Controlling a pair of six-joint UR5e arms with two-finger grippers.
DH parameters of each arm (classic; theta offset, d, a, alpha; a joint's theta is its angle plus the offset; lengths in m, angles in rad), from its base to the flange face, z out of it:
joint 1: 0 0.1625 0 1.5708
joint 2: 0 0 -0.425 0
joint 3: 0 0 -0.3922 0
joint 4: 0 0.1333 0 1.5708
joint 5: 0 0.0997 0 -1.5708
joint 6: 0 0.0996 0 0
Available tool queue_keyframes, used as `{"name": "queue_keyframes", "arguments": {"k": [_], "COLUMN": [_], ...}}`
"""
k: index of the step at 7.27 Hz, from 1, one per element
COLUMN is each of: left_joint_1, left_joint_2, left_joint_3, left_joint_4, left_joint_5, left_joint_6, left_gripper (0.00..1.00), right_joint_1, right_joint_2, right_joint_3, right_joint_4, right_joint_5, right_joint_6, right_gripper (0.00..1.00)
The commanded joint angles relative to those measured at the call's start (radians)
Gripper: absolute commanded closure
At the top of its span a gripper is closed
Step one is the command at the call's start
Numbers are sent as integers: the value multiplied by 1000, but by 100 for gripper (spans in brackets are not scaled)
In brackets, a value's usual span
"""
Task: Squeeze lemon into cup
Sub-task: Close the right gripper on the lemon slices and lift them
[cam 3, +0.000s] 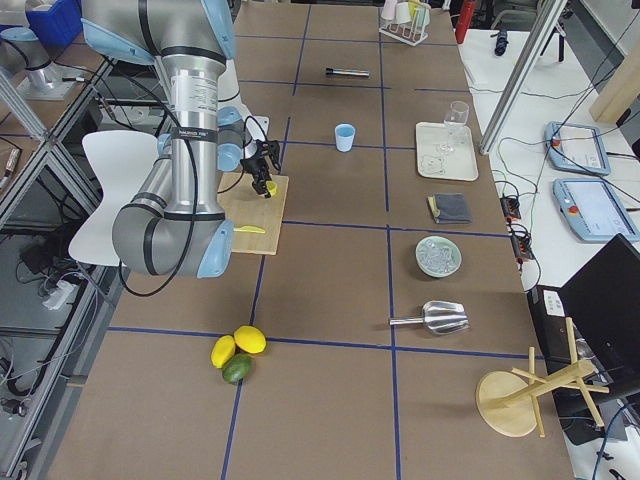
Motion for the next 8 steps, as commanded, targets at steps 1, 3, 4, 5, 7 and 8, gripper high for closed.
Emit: {"name": "queue_keyframes", "arguments": {"k": [1,3,4,5,7,8], "left_joint_1": [0,0,0,0,0,0], "left_joint_2": [-1,-1,-1,-1,-1,-1], "left_joint_3": [-2,-2,-2,-2,-2,-3], "left_joint_4": [0,0,0,0,0,0], "left_joint_5": [0,0,0,0,0,0], "left_joint_6": [0,0,0,-2,0,-2], "left_gripper": [0,0,0,0,0,0], "right_joint_1": [1,4,4,5,7,7], "right_joint_2": [1,1,2,2,2,1], "right_joint_3": [1,5,11,22,28,28], "right_joint_4": [0,0,0,0,0,0], "right_joint_5": [2,2,0,-3,-7,-10], "right_joint_6": [0,0,0,0,0,0], "right_gripper": [55,56,56,56,56,56]}}
